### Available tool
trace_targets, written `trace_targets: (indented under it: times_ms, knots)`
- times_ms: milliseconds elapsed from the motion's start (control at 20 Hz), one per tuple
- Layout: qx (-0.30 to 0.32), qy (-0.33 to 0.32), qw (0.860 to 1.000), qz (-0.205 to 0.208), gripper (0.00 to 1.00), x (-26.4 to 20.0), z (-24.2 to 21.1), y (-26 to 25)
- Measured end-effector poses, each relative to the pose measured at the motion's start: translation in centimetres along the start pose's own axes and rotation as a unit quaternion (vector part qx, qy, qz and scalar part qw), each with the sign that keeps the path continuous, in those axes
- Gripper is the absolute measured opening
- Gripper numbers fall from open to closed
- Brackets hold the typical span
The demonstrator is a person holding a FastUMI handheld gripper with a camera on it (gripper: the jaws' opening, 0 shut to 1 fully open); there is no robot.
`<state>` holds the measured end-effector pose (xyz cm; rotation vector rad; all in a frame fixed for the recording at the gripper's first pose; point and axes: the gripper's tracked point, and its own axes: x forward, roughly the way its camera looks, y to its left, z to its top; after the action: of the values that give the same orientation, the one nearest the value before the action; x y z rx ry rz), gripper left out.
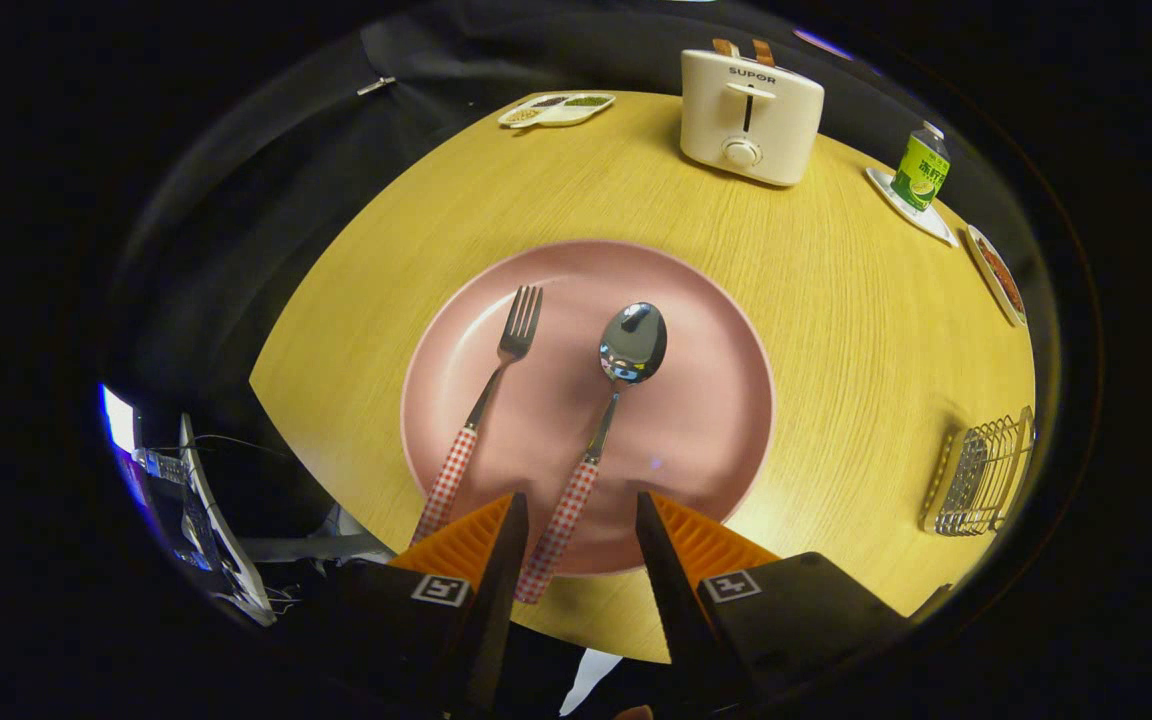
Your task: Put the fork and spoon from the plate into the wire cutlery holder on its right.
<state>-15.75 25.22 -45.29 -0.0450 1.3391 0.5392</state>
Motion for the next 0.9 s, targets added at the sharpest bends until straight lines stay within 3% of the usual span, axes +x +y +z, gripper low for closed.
trace_targets:
  times_ms: [100, 250, 300, 500, 900]
  knots:
    - [-0.001, 0.019, 1.000, -0.011, 0.54, 0.7, -0.5, -0.2]
    - [0.006, 0.022, 1.000, -0.005, 0.18, 0.7, -0.2, -0.4]
    - [0.006, 0.021, 1.000, 0.005, 0.14, 0.0, -0.3, -0.3]
    - [0.013, 0.003, 0.999, 0.030, 0.14, -2.2, 0.1, -0.6]
    - [0.013, -0.049, 0.997, 0.053, 0.14, -11.4, 1.6, -4.9]
